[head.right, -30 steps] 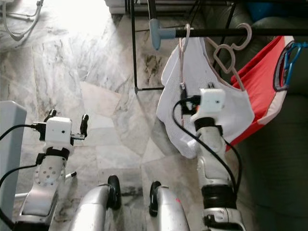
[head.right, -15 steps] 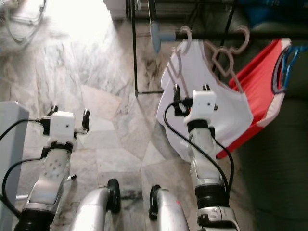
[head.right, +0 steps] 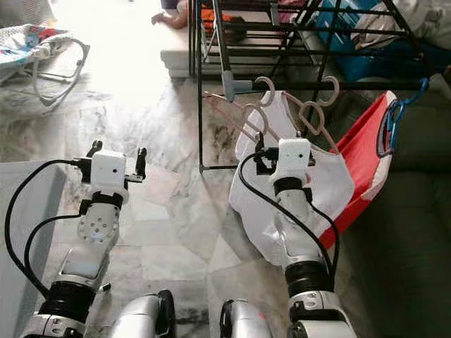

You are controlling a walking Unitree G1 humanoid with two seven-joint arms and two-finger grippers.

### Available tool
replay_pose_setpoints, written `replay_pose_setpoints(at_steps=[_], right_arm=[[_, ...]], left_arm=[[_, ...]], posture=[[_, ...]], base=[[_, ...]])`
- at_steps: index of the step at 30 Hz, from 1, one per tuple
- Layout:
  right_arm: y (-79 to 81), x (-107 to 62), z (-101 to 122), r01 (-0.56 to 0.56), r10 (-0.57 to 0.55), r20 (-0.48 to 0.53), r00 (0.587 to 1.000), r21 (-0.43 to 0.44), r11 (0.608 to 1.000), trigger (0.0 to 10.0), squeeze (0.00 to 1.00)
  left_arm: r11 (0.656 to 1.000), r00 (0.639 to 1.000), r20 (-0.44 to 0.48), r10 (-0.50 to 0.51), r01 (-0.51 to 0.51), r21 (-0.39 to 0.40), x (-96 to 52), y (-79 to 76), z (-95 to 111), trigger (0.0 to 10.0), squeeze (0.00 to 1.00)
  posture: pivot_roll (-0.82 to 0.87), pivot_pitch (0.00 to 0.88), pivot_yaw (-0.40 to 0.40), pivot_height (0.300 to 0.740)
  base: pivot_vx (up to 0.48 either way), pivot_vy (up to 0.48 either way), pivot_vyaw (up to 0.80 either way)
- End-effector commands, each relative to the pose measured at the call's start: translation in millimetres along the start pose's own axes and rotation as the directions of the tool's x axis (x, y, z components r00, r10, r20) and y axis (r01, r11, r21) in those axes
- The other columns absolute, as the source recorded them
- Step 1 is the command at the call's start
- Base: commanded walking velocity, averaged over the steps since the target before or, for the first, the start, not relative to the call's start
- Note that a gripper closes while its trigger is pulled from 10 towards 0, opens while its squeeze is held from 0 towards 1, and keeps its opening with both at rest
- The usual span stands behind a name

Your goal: Hang hanger

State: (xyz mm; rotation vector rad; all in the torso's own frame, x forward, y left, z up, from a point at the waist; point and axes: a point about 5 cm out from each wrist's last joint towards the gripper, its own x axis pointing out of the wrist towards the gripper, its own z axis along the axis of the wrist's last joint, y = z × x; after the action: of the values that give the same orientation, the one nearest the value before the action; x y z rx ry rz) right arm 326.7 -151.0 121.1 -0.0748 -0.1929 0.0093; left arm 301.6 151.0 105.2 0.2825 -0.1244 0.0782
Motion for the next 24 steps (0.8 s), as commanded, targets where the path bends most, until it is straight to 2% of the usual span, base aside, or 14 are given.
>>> replay_pose_setpoints(at_steps=[1,4,13,16,17,18,19,20,21,24], right_arm=[[0.4,-2.7,-3.2,-0.005,0.005,-0.003,1.0,-0.008,1.0,10.0,1.0],[-1.5,-2.4,-2.7,0.003,-0.003,0.003,1.0,-0.013,1.0,10.0,1.0],[-24.2,-15.6,-11.9,0.045,-0.047,-0.027,0.999,-0.061,0.997,10.0,1.0],[-24.6,-20.5,-14.4,0.045,-0.047,-0.039,0.998,-0.066,0.997,10.0,1.0],[-22.9,-22.2,-16.5,0.037,-0.041,-0.05,0.998,-0.065,0.997,10.0,0.95],[-22.9,-22.2,-16.5,0.037,-0.041,-0.05,0.998,-0.065,0.997,10.0,0.95],[-21.6,-23.5,-17.7,0.033,-0.036,-0.057,0.998,-0.063,0.997,10.0,0.89],[-20.6,-24.2,-18.6,0.029,-0.033,-0.063,0.997,-0.067,0.997,10.0,0.4],[-17.0,-25.8,-20.1,0.009,-0.013,-0.073,0.997,-0.06,0.998,10.0,0.0],[-10.8,-26.9,-19.7,-0.018,0.014,-0.076,0.997,-0.05,0.999,10.0,0.0]], left_arm=[[1.0,1.0,0.003,0.002,-0.002,0.003,-1.8,-3.4,-0.2,10.0,0.0],[1.0,1.0,0.014,0.004,-0.005,0.004,-1.7,-4.3,2.1,10.0,0.0],[1.0,1.0,0.025,-0.012,0.012,0.027,-7.1,4.7,2.5,10.0,0.0],[1.0,0.999,0.025,-0.02,0.019,0.025,-10.8,5.5,3.1,10.0,0.0],[0.999,0.999,0.018,-0.031,0.03,0.028,-14.2,3.7,1.9,10.0,0.0],[0.999,0.999,0.018,-0.031,0.03,0.028,-14.2,3.7,1.9,10.0,0.0],[0.999,0.999,0.014,-0.038,0.037,0.03,-16.9,2.3,1.1,10.0,0.0],[0.999,0.999,0.011,-0.041,0.04,0.031,-18.2,1.6,0.8,10.0,0.0],[0.999,0.999,0.006,-0.043,0.043,0.028,-20.3,0.8,0.7,10.0,0.0],[0.999,0.999,0.004,-0.039,0.039,0.024,-21.9,1.1,2.0,10.0,0.0]], posture=[[0.05,0.063,-0.052,0.74],[0.05,0.065,-0.051,0.74],[0.04,0.117,-0.039,0.74],[0.03,0.162,-0.042,0.74],[0.04,0.182,-0.045,0.74],[0.04,0.182,-0.045,0.74],[0.04,0.187,-0.046,0.74],[0.04,0.2,-0.048,0.74],[0.04,0.212,-0.049,0.74],[0.04,0.22,-0.05,0.74]], base=[[0.0,0.0,0.0],[0.0,0.0,0.0],[0.0,0.0,0.0],[0.0,0.0,0.0],[0.0,0.0,0.0],[0.0,0.0,0.0],[0.0,0.0,0.0],[0.0,0.0,0.0],[0.0,0.0,0.0],[0.0,0.0,0.0]])
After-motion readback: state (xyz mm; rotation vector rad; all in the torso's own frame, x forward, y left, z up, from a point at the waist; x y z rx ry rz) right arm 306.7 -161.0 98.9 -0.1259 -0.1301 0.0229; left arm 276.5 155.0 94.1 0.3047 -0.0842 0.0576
